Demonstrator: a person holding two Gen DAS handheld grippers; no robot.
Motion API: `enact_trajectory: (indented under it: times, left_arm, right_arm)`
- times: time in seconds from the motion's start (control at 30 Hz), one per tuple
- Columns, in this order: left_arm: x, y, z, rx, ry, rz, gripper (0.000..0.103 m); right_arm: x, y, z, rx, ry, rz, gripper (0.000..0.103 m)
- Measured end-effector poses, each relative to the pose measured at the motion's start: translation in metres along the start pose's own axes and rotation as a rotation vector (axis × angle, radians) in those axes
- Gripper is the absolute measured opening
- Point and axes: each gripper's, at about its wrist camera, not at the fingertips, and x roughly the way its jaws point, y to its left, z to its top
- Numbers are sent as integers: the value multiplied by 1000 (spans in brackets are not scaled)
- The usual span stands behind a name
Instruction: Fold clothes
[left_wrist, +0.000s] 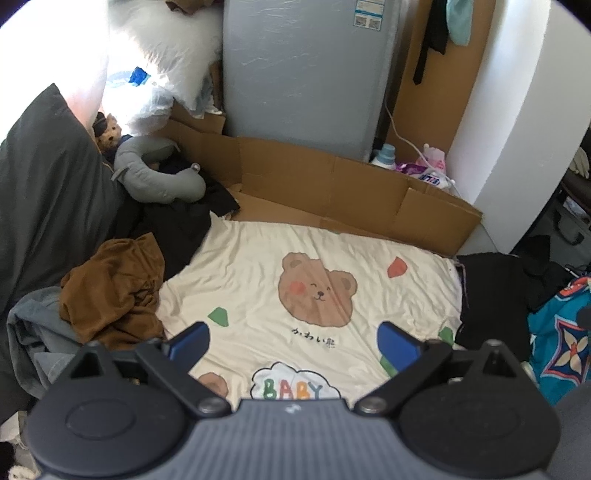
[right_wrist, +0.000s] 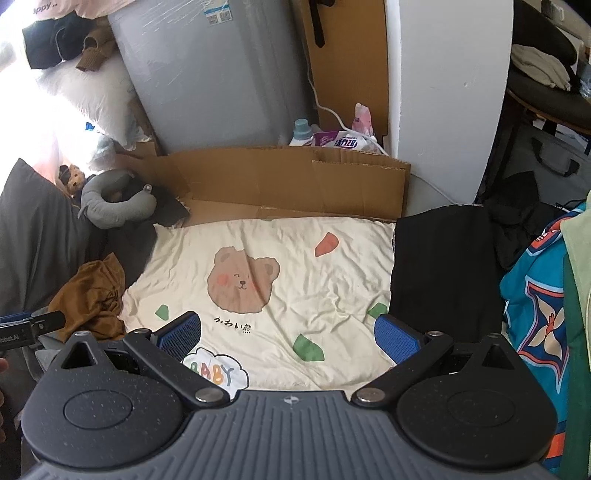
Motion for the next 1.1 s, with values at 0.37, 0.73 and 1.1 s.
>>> enact_trajectory:
  times: [0.37, 0.73, 1.1]
  left_arm:
    - [1, 13, 6, -2, 1, -20, 99]
    - [11, 18, 10, -2, -2, -45, 99]
    - [26, 35, 24, -5, -27, -24, 99]
  right_arm:
    - [3, -2, -1, 6, 0, -14, 103]
    - [17, -8, -1, 21, -12, 2, 103]
    - [34, -19, 4, 72, -74, -16, 103]
